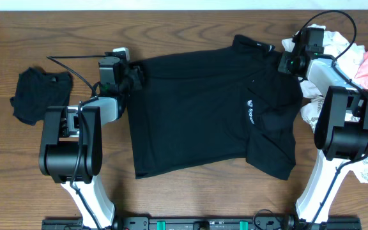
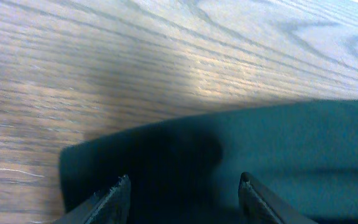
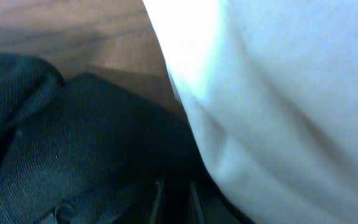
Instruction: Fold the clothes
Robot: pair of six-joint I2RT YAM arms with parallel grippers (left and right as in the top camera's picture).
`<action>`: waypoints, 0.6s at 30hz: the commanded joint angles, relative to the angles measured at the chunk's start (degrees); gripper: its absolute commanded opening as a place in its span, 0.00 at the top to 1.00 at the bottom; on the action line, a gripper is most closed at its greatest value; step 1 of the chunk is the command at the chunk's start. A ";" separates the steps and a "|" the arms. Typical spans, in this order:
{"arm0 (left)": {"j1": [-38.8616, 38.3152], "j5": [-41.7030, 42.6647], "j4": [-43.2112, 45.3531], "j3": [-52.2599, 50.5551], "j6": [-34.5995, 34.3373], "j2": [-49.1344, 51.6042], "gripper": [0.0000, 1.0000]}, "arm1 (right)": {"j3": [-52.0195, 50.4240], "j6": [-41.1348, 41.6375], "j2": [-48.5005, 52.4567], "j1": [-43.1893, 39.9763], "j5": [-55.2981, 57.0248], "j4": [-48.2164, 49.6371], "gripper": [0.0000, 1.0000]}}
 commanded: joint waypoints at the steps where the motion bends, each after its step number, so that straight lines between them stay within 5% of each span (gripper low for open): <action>1: 0.17 3.04 -1.79 2.58 0.72 -1.22 0.44 | 0.59 -1.97 -0.57 -0.59 1.68 -3.69 0.84; 8: 0.17 3.65 -14.86 4.15 0.76 -11.52 0.44 | 5.20 -5.73 -13.81 0.98 -1.38 -8.15 0.81; 11: 0.17 3.85 -21.62 4.15 0.74 -15.93 0.43 | 5.20 -9.44 -18.12 3.69 -3.82 -7.43 0.87; 18: -2.19 5.33 -38.25 4.13 0.74 -17.97 0.43 | 4.96 -16.33 -13.99 12.13 -3.80 -10.03 0.91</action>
